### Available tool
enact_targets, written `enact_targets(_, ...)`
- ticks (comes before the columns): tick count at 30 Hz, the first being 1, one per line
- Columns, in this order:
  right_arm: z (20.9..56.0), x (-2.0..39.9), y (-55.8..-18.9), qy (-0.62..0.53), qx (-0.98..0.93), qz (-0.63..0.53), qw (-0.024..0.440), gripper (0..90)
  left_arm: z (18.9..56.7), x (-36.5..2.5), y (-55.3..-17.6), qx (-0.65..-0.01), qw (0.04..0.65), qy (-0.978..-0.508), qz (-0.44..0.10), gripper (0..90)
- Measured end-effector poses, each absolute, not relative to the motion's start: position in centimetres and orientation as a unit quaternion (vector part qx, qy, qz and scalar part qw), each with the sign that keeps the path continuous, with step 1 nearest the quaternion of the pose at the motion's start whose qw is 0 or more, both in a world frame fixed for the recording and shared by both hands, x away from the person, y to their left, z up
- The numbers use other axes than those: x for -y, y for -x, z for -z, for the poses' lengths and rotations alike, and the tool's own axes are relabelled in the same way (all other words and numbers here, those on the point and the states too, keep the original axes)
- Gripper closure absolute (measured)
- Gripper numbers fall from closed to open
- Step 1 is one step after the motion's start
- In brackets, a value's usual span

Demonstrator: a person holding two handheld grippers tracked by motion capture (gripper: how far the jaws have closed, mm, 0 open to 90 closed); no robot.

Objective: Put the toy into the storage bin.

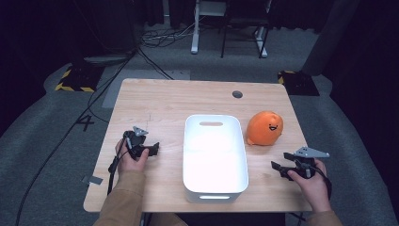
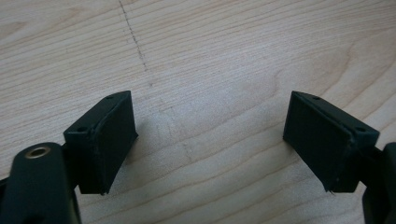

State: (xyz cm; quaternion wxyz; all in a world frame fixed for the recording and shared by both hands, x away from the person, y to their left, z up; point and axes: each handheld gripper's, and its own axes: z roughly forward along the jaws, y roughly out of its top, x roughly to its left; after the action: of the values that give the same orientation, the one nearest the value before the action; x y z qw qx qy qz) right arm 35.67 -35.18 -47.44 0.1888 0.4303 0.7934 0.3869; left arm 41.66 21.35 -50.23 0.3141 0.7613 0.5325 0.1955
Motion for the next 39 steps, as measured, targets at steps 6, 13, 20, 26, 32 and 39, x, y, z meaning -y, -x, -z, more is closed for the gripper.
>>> enact_targets(6,46.2,35.3,-35.7,-0.431,-0.786,-0.399,0.194,30.2,50.3,-21.3,-41.7,-0.533,0.314,-0.761,-0.196,15.3)
enact_targets(13,44.1,35.6,-36.4,-0.442,-0.766,-0.426,0.188,34.2,50.3,-21.3,-41.7,-0.534,0.312,-0.760,-0.198,14.9)
enact_targets(20,42.3,35.8,-37.6,-0.442,-0.755,-0.435,0.212,36.6,50.3,-21.3,-41.7,-0.534,0.312,-0.760,-0.198,14.9)
enact_targets(26,40.5,35.5,-38.6,-0.433,-0.750,-0.450,0.216,36.1,50.3,-21.3,-41.7,-0.534,0.312,-0.760,-0.198,15.0)
enact_targets(32,39.4,35.5,-39.9,-0.431,-0.746,-0.456,0.222,35.6,50.3,-21.2,-41.7,-0.533,0.313,-0.761,-0.197,15.1)
enact_targets(39,38.5,35.0,-41.3,-0.443,-0.737,-0.457,0.226,38.3,50.3,-21.2,-41.7,-0.533,0.313,-0.761,-0.197,15.1)
